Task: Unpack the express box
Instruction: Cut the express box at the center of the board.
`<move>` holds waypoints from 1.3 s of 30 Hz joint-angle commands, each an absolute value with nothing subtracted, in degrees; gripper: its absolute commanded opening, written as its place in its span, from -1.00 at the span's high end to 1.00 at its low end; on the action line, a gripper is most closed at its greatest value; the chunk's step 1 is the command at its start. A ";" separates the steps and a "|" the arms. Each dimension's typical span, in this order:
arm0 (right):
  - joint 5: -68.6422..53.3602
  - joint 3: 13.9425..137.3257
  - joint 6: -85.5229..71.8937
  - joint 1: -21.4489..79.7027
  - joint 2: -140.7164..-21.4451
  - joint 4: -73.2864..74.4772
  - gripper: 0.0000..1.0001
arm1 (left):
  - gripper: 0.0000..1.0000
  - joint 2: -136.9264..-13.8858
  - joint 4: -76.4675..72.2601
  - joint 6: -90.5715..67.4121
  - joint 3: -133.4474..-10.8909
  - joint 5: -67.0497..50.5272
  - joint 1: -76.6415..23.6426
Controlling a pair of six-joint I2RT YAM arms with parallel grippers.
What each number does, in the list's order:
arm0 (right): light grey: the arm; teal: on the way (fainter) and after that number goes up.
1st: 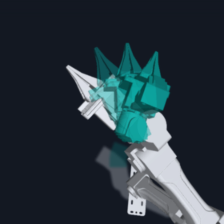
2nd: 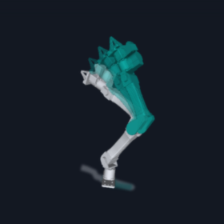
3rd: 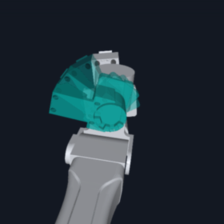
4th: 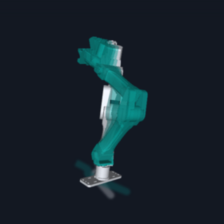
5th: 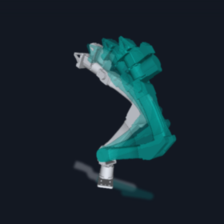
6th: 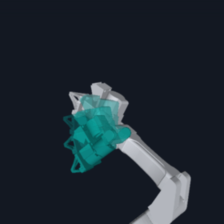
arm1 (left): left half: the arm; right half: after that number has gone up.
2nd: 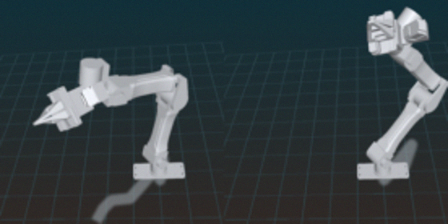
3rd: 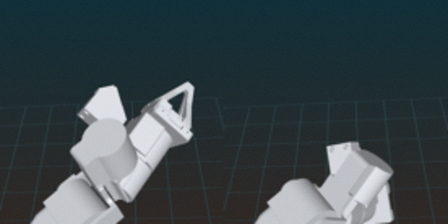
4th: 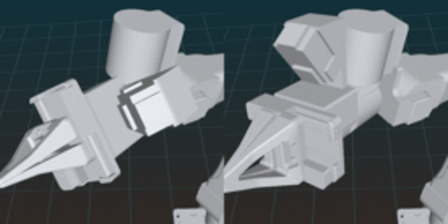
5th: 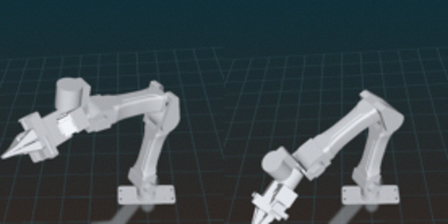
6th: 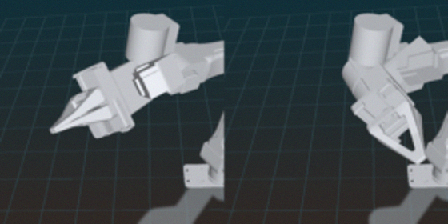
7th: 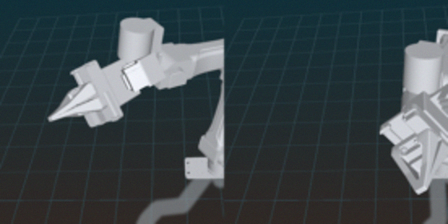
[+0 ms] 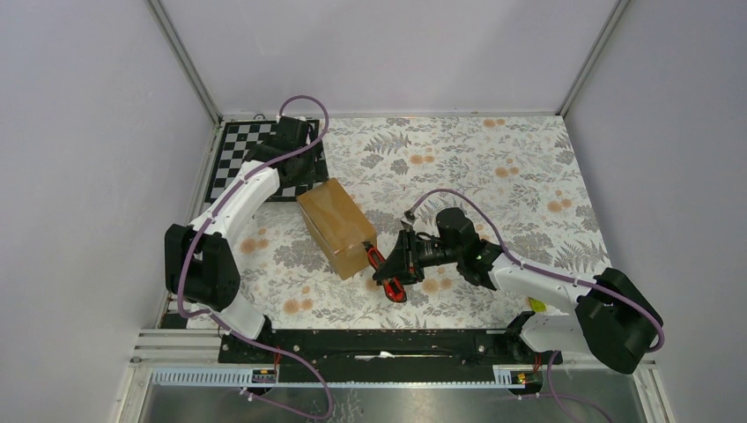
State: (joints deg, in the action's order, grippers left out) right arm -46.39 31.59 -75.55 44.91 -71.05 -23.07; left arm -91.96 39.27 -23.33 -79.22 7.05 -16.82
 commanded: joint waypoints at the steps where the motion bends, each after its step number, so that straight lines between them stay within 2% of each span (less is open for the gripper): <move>1: -45.28 31.41 -76.88 45.35 -71.22 -26.74 1.00 | -0.41 -90.44 36.88 -23.03 -78.51 5.63 -16.52; 20: -44.33 30.65 -78.57 45.35 -71.78 -29.26 1.00 | -0.35 -89.93 36.02 -23.11 -77.15 4.44 -16.52; 39: -44.57 30.35 -76.90 46.04 -67.70 -24.04 1.00 | -0.33 -90.17 35.71 -23.20 -76.88 4.81 -16.52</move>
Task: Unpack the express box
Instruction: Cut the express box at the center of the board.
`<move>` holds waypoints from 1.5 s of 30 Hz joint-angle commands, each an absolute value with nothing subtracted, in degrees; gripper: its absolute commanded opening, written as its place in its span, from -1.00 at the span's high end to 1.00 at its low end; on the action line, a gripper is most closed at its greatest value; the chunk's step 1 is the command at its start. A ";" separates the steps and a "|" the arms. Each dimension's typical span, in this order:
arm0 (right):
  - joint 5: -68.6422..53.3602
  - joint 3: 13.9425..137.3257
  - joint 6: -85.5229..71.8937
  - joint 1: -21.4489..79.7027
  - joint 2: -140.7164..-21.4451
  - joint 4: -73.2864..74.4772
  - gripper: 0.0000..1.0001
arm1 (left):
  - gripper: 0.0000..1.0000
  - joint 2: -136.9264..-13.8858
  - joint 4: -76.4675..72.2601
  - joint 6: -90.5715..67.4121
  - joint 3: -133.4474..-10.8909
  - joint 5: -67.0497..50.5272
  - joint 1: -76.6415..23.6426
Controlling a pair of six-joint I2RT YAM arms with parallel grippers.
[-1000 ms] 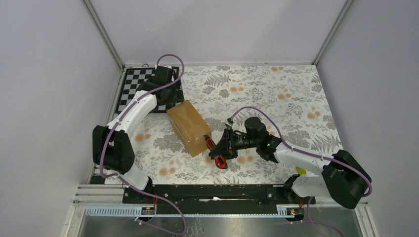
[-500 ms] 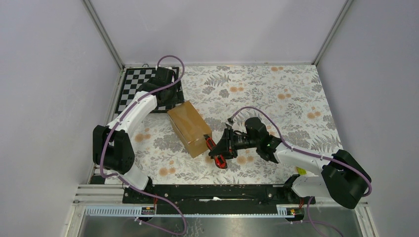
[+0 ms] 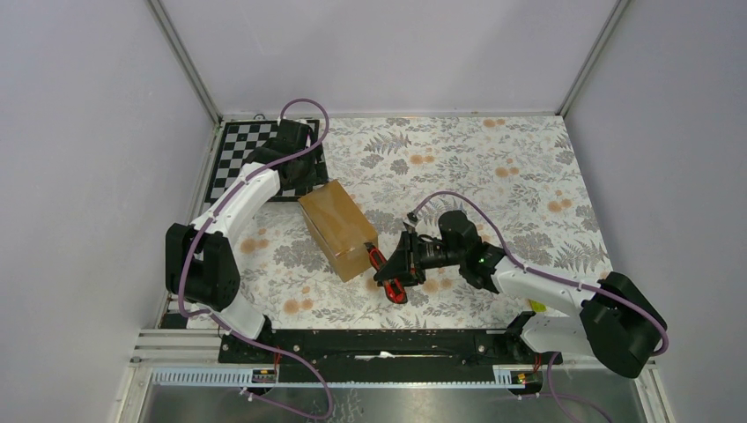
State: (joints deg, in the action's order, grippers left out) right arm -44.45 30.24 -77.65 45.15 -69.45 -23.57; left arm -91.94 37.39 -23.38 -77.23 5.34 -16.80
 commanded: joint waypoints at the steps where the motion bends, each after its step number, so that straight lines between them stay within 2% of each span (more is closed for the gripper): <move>1: -44.56 30.31 -76.98 46.17 -67.80 -24.15 1.00 | -0.33 -90.15 35.69 -23.20 -76.80 4.81 -16.52; 45: -43.51 30.29 -78.84 46.34 -69.43 -27.86 1.00 | -0.29 -90.63 34.80 -23.03 -76.71 3.34 -16.51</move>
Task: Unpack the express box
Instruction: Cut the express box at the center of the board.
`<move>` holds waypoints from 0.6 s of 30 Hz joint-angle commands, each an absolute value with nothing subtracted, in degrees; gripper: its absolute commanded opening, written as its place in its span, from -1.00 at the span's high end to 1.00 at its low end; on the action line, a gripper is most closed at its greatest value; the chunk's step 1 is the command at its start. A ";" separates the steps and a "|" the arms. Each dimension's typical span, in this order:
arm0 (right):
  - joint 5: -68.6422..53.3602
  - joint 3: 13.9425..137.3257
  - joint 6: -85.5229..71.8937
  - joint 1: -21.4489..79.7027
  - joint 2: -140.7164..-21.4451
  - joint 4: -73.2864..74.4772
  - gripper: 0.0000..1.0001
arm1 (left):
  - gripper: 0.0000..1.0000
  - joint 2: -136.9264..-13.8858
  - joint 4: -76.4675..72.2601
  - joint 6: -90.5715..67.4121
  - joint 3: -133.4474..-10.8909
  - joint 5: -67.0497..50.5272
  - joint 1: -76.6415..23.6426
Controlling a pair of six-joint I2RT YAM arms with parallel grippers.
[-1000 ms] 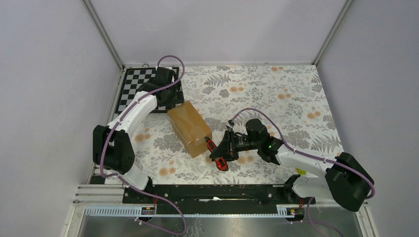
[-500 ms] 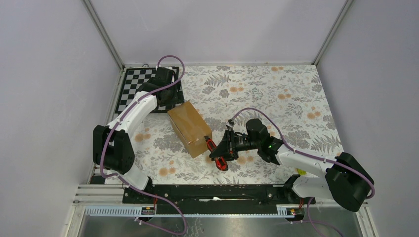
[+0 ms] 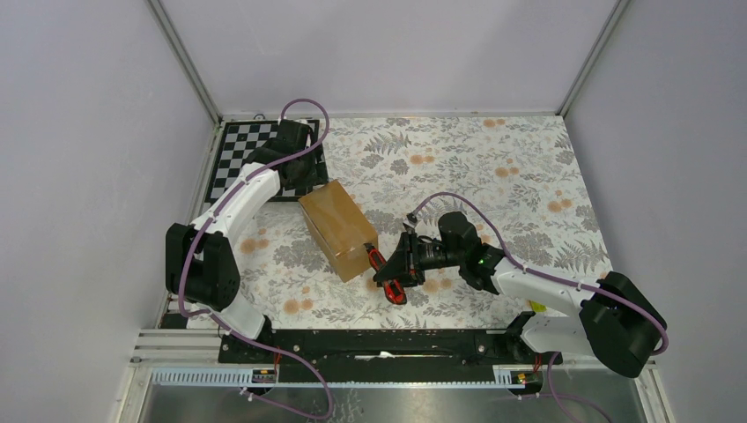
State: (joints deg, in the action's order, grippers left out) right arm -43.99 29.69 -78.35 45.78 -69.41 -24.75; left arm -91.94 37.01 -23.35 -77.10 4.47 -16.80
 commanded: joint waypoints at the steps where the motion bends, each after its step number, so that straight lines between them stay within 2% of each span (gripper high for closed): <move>1: -43.58 30.31 -78.84 46.32 -69.48 -27.80 1.00 | -0.29 -90.68 34.80 -23.03 -76.68 3.34 -16.52; 18: -43.41 30.30 -79.18 46.32 -70.40 -29.06 1.00 | -0.28 -90.61 34.72 -22.98 -76.79 2.60 -16.51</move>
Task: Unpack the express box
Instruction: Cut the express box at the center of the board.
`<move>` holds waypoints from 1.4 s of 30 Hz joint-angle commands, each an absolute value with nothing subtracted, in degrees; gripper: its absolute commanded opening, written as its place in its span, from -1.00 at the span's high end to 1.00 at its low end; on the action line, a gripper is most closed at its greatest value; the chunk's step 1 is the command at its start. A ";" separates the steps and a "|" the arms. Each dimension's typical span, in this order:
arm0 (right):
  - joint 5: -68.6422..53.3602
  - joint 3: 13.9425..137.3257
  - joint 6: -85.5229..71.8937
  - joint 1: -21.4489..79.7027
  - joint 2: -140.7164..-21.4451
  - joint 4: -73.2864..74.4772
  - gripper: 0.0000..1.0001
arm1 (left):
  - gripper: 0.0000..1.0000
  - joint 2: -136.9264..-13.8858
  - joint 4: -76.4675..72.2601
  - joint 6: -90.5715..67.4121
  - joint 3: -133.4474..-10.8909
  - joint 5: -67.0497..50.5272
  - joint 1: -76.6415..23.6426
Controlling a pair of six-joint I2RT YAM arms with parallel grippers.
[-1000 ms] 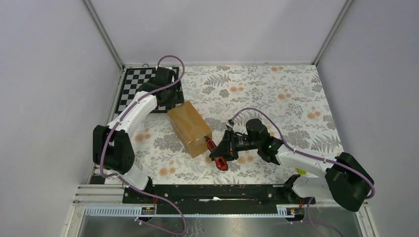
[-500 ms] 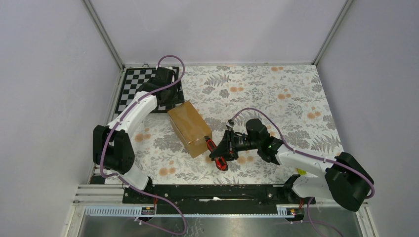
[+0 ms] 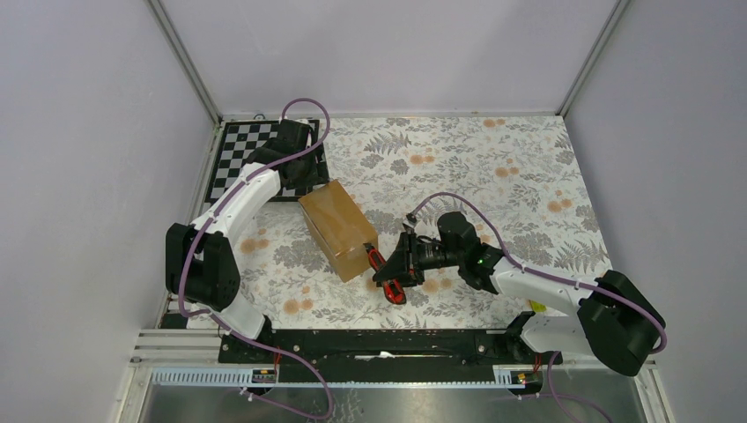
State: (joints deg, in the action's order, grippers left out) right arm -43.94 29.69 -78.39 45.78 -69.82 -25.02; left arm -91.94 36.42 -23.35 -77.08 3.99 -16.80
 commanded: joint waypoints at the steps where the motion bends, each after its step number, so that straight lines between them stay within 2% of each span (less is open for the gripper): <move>1: -43.37 30.31 -79.27 46.31 -70.54 -29.15 1.00 | -0.27 -90.62 34.72 -23.07 -76.69 2.45 -16.52; 22: -42.90 29.94 -80.07 46.32 -72.83 -33.47 1.00 | -0.22 -88.04 33.42 -27.07 -73.30 -5.23 -16.56; 42: -39.48 29.68 -79.22 46.32 -72.79 -31.50 1.00 | 0.01 -82.04 31.94 -34.02 -67.46 -7.40 -16.69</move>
State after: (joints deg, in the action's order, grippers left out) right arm -44.40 29.34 -79.75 46.50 -72.86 -30.22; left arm -84.44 29.71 -32.60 -68.99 -2.42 -16.10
